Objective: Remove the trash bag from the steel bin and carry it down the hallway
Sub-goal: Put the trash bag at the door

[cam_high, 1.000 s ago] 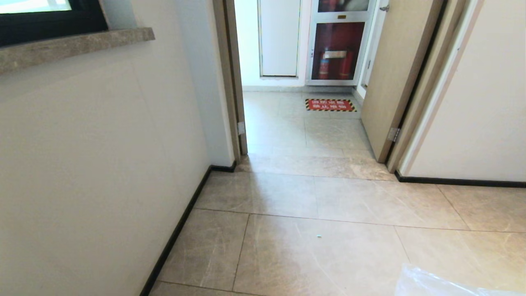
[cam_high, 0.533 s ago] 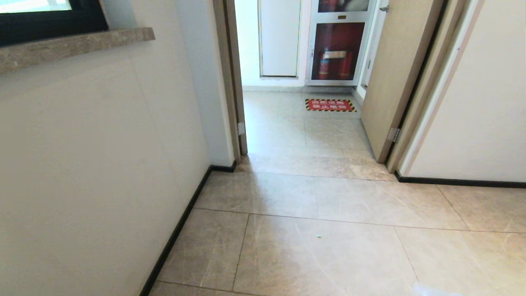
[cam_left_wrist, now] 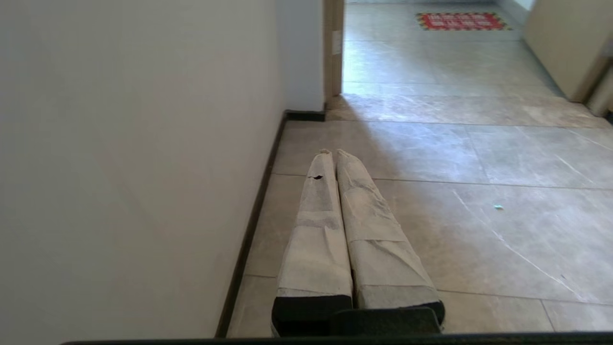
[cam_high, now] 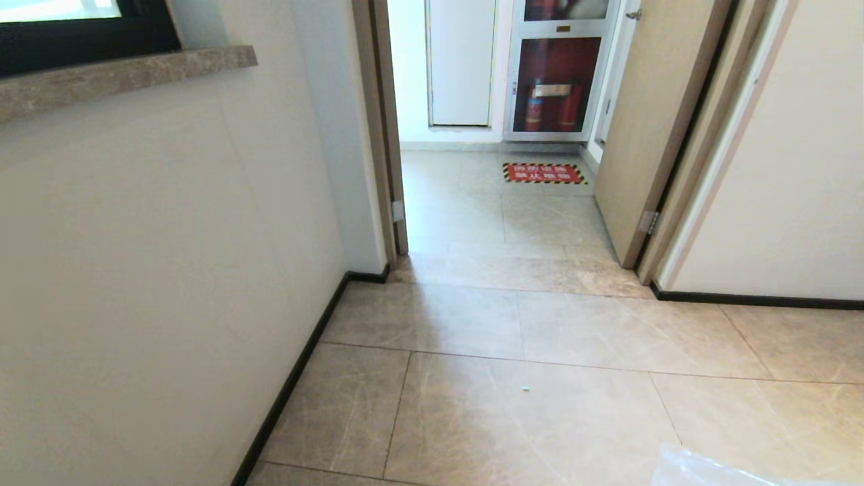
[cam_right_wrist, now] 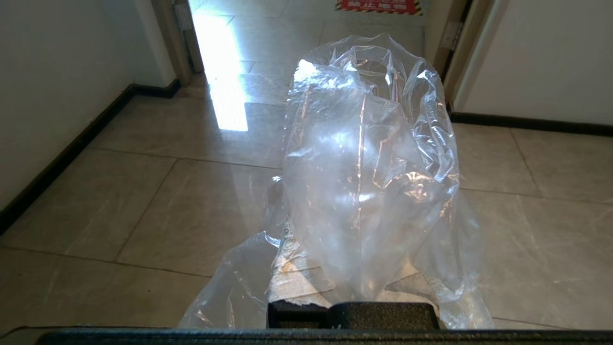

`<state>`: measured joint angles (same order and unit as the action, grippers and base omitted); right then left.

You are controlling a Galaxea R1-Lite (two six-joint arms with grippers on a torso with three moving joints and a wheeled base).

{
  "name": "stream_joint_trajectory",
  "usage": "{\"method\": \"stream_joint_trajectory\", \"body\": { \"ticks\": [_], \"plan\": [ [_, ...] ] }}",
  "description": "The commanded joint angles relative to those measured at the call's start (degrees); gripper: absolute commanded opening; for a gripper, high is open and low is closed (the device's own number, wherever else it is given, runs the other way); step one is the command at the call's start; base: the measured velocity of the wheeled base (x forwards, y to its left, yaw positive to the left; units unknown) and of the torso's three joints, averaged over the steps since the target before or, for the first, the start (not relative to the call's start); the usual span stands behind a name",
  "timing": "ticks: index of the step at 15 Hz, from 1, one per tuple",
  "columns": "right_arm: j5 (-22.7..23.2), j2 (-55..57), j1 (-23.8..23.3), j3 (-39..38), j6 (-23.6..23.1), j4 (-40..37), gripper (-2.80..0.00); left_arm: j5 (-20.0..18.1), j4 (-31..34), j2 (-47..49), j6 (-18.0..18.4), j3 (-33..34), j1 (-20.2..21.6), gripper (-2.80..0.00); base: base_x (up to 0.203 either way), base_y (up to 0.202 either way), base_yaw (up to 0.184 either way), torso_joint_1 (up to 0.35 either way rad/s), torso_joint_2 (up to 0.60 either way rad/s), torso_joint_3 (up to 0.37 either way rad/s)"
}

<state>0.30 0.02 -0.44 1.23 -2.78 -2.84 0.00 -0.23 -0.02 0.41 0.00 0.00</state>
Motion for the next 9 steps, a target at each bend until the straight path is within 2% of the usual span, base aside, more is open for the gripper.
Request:
{"method": "stream_joint_trajectory", "body": {
  "ticks": [1, 7, 9],
  "plan": [
    [0.05, -0.02, 0.00, 0.00, -0.12, -0.06, -2.80, 0.00, 0.12, 0.02, -0.06, 0.00, 0.00, -2.80, 0.004, 0.080, -0.018, 0.002, 0.01, 0.003],
    [0.05, -0.02, 0.00, 0.00, -0.05, -0.06, -2.80, -0.18, 0.14, 0.02, 0.46, 0.00, 0.00, -2.80, 0.000, 0.179, -0.001, 0.001, 0.00, 0.002],
    [0.05, -0.02, 0.00, 0.00, -0.03, -0.06, -2.80, -0.09, 0.19, 0.02, -0.22, 0.00, 0.00, -2.80, 0.000, 0.121, 0.003, 0.003, 0.00, 0.004]
  ]
}}
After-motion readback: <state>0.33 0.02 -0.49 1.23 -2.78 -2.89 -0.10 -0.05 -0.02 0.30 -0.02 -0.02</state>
